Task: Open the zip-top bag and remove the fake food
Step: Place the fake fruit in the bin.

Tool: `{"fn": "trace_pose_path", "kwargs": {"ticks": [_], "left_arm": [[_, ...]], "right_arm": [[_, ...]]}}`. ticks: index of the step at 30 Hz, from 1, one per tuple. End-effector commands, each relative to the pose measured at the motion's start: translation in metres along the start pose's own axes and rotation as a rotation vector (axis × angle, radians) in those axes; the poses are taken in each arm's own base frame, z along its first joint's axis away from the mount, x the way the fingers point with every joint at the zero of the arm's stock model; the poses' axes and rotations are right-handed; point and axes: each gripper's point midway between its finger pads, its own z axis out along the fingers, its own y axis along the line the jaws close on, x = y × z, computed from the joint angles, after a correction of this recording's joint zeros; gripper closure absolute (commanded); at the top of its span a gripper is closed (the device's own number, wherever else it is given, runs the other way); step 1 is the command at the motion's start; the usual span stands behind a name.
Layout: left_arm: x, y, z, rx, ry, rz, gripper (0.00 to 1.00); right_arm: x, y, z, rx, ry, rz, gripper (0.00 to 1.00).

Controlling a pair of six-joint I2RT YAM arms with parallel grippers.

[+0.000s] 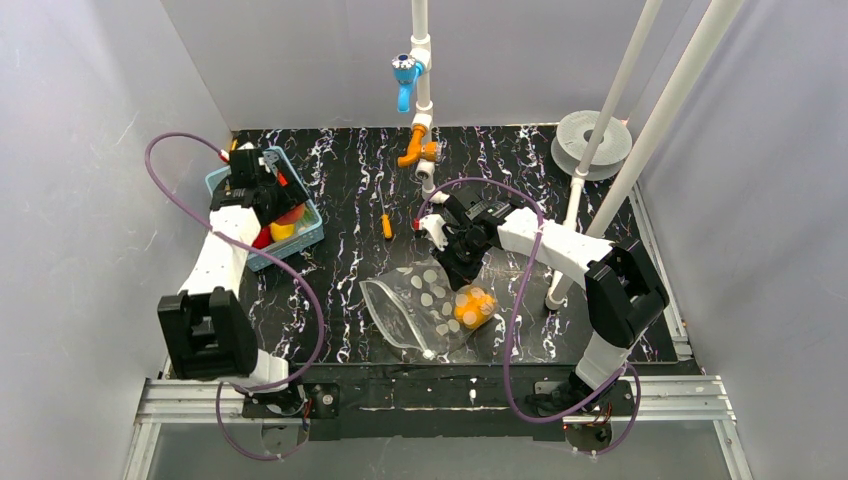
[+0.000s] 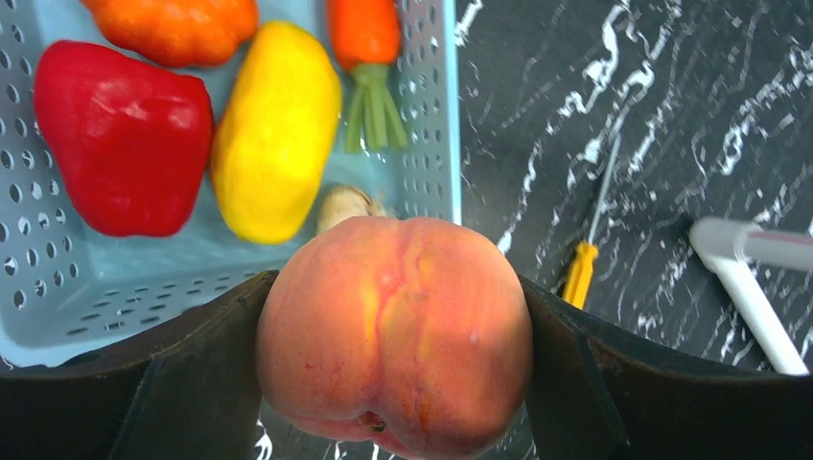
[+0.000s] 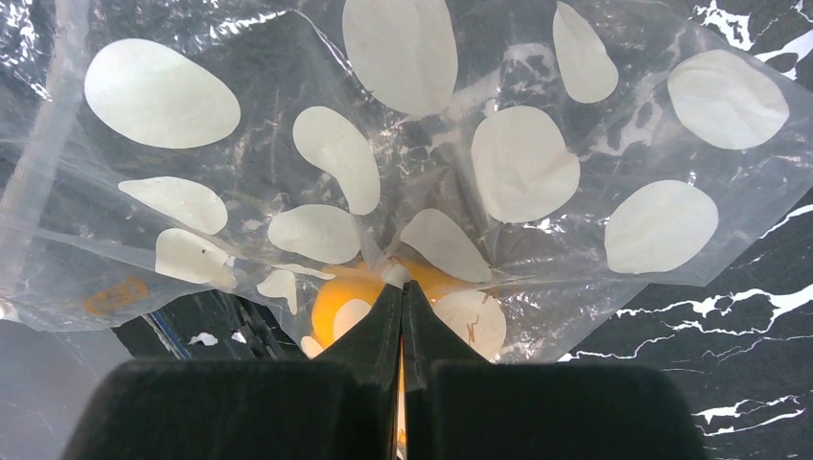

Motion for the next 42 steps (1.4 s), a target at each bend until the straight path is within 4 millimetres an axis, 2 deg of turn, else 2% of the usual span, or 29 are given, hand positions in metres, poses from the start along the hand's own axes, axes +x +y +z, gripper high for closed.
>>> {"fn": "trace_pose_path", "kwargs": {"ticks": [1,7,14,19,34,37,39,42], "left_arm": [[-0.02,0.013,0.01,-0.098,-0.015,-0.055,0.99],[-0.026,0.024,0.027,-0.162,-0.002,-0.06,0.98],[-0.024,0.03,0.046,-0.188,0.04,-0.078,0.91],[-0.027,0.033,0.056,-0.204,0.057,-0.082,0.79],[-0.035,0.042,0.089,-0.243,0.103,-0.071,0.59],[-0.038,0.041,0.094,-0.244,0.102,-0.071,0.49],[-0.043,0.04,0.094,-0.245,0.095,-0.067,0.33],[-0.053,0.038,0.093,-0.247,0.077,-0.067,0.04]], "right_arm": [[-0.013,0.005,-0.011,-0.016,-0.05,-0.031,0.99],[-0.014,0.006,-0.011,-0.025,-0.049,-0.032,0.98],[-0.014,0.007,-0.01,-0.032,-0.047,-0.03,0.98],[-0.014,0.007,-0.01,-0.035,-0.046,-0.031,0.97],[-0.012,0.009,-0.007,-0.052,-0.037,-0.035,0.97],[-0.012,0.009,-0.007,-0.053,-0.036,-0.036,0.96],[-0.012,0.009,-0.008,-0.054,-0.038,-0.037,0.96],[-0.012,0.01,-0.007,-0.057,-0.038,-0.037,0.96]]}}
